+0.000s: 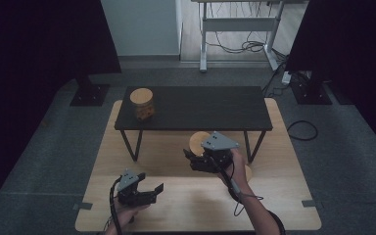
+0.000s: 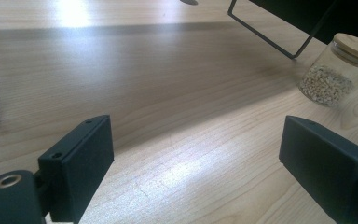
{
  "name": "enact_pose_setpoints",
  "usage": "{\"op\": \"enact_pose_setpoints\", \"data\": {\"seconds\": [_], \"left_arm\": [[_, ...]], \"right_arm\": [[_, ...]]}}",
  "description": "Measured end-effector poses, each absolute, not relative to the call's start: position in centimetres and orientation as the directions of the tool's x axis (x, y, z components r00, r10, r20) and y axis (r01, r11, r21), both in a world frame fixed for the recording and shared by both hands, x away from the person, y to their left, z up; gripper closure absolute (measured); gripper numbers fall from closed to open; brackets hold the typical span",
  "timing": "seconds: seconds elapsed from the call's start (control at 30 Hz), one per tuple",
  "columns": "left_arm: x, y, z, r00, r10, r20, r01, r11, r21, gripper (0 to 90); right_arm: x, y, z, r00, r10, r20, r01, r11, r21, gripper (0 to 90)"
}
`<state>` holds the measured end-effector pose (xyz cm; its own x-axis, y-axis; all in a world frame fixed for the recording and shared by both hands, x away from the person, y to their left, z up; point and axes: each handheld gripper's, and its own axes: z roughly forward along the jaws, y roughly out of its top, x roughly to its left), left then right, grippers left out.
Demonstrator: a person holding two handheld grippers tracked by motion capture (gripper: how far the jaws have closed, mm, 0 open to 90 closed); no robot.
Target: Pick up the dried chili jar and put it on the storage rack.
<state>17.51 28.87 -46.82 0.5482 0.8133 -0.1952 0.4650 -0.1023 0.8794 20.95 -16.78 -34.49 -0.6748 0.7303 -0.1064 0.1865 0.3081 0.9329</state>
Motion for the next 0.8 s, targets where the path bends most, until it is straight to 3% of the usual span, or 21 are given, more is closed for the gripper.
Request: {"op": "enact_pose_setpoints", "data": {"seconds": [0.8], "left_arm": [[17.5,28.6,-46.8,0.558,0.808,-0.188,0.463,-0.115,0.879,9.4]], "right_arm": [[22.4,-16.8,-32.7,-0.667,0.735,-0.122,0.176,0.315,0.933,23.9]]}}
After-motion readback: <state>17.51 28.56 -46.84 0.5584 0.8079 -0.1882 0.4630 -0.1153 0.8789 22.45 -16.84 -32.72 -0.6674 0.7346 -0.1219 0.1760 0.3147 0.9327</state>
